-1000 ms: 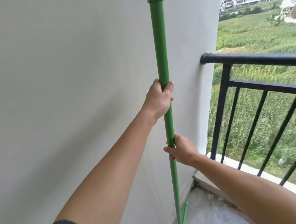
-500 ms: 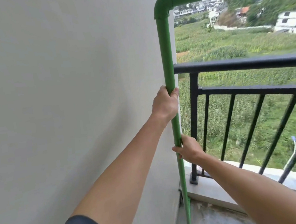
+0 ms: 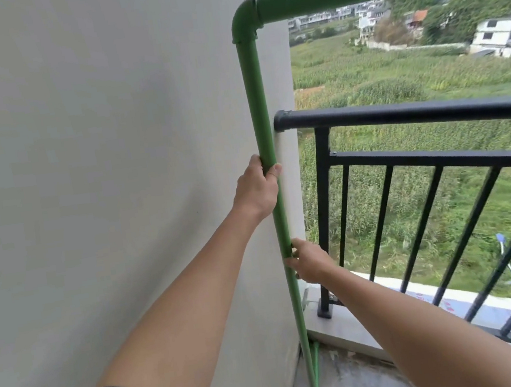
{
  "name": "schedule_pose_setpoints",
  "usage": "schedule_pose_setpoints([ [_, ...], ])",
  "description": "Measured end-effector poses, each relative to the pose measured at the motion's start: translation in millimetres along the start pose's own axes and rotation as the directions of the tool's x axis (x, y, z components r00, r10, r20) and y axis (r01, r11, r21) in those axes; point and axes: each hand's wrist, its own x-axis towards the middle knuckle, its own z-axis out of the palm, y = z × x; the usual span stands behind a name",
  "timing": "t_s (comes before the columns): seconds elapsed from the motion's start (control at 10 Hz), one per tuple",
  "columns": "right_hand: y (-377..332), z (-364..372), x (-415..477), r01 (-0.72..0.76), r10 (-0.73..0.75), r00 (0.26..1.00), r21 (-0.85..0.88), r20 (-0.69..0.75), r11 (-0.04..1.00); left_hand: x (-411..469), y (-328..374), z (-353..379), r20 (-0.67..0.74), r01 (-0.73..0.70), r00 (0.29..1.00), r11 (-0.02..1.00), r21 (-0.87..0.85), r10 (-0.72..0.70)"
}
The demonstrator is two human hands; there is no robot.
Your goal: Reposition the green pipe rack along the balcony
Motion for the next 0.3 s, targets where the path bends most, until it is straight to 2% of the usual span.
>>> schedule_pose_setpoints([
  [0.1, 15.0, -17.4, -23.6, -0.006, 0.003, 0.999, 0.048, 0.052, 0.999, -0.2, 6.1, 3.1, -0.015, 0.051, 0.999, 0.999, 0.021, -0.050],
  [0.2, 38.9, -44.6, -60.7, 0.040, -0.040, 0.999, 0.019, 0.009, 0.999, 6.3, -1.0, 5.0, -0.004, 0.117, 0.993, 0.992, 0.046, -0.117],
  [0.3, 56.3, -84.6, -95.8, 0.103, -0.092, 0.990, 0.101, -0.106, 0.990, -1.7, -20.3, 8.3, 0.008, 0.229, 0.973, 0.973, 0.018, -0.229],
])
